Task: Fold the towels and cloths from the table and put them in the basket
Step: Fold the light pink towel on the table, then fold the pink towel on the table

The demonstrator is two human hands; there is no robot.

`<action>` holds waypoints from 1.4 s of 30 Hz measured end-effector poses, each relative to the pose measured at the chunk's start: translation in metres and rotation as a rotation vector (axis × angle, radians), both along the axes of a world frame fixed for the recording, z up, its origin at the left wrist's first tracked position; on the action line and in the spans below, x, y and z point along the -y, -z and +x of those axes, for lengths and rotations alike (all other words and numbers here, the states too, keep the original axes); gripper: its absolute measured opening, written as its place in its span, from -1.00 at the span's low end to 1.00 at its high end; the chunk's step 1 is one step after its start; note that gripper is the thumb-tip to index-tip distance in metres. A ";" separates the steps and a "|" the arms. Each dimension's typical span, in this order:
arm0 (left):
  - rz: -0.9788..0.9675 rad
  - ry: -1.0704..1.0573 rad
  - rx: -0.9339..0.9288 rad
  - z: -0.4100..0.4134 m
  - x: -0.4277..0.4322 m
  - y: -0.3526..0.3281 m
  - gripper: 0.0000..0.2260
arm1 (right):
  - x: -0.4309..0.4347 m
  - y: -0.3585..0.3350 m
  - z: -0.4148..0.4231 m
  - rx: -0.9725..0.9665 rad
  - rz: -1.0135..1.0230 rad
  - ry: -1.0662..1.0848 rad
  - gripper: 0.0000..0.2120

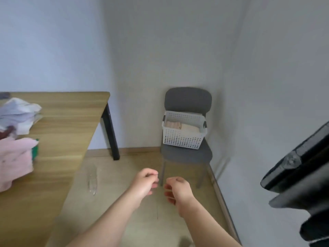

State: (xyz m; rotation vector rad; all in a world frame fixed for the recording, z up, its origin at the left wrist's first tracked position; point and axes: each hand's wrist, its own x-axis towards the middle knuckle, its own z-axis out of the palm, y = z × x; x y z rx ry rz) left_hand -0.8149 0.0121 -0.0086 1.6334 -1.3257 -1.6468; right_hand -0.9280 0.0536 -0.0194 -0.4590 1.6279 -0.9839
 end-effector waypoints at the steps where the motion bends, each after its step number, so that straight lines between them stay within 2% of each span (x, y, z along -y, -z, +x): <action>1: 0.004 -0.001 0.012 0.018 -0.017 0.002 -0.86 | -0.019 0.000 0.017 0.019 0.020 -0.005 -0.90; 16: 0.000 -0.130 0.050 0.179 -0.213 0.014 -0.85 | -0.218 0.006 0.158 0.049 0.054 -0.032 -0.90; 22: 0.014 -0.156 0.037 0.240 -0.246 0.017 -0.85 | -0.254 0.008 0.214 0.068 0.080 -0.045 -0.91; 28: -0.018 -0.144 0.045 0.303 -0.216 0.023 -0.85 | -0.218 0.013 0.281 0.042 0.045 -0.055 -0.91; 33: -0.054 -0.089 0.075 0.383 -0.144 0.035 -0.82 | -0.145 0.029 0.365 0.026 0.042 -0.042 -0.89; 39: -0.098 -0.056 0.192 0.479 -0.037 0.047 -0.82 | -0.055 0.042 0.456 -0.017 0.092 -0.031 -0.87; 42: -0.178 0.001 0.309 0.513 0.015 0.057 -0.83 | -0.019 0.048 0.479 -0.050 0.106 -0.026 -0.86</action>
